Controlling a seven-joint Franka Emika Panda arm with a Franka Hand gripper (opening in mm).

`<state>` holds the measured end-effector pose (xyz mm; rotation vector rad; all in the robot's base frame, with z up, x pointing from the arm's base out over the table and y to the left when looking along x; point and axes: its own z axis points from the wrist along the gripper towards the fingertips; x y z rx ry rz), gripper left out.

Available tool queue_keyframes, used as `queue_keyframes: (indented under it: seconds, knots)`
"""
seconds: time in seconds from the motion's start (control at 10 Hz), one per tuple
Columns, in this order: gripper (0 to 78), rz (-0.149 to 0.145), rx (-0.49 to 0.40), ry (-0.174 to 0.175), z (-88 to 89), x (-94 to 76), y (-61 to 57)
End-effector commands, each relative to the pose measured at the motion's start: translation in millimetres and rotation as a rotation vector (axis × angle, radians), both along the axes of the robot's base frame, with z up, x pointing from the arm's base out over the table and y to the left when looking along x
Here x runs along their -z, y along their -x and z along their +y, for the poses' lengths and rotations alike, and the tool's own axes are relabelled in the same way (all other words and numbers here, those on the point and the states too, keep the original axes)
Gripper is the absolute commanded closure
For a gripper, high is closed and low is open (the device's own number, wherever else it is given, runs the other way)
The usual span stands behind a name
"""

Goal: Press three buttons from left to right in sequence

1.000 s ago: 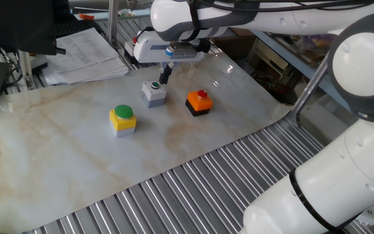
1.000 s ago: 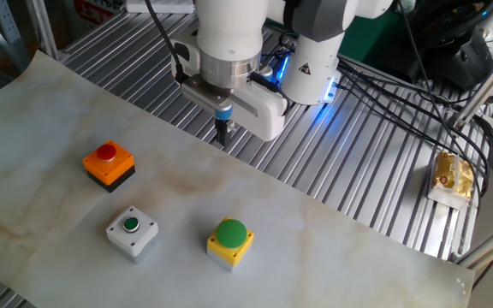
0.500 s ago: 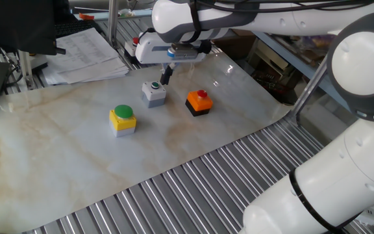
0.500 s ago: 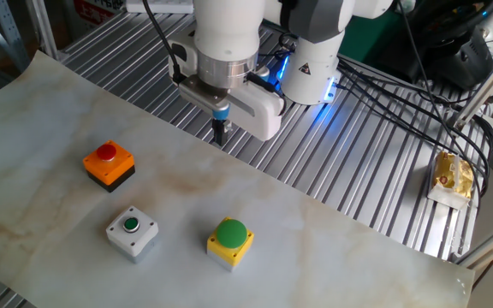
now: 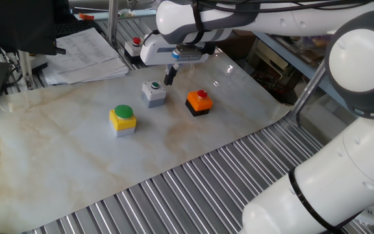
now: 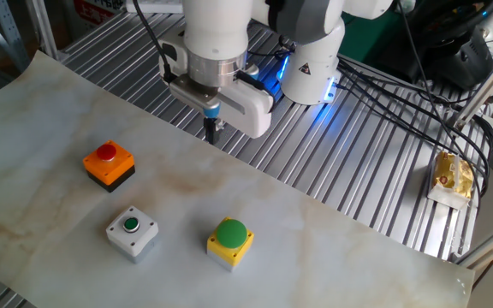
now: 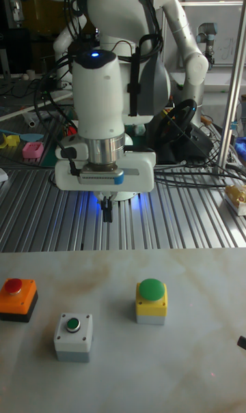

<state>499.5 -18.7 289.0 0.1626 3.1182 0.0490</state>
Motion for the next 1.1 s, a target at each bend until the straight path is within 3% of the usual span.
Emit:
queue_keyframes:
  seconds: [0.1,1.1]
  knots:
    - [77.6,-0.006,-0.013,-0.002,-11.6,4.6,0.1]
    - [77.6,-0.017,-0.038,-0.012,-42.0,17.8,4.5]
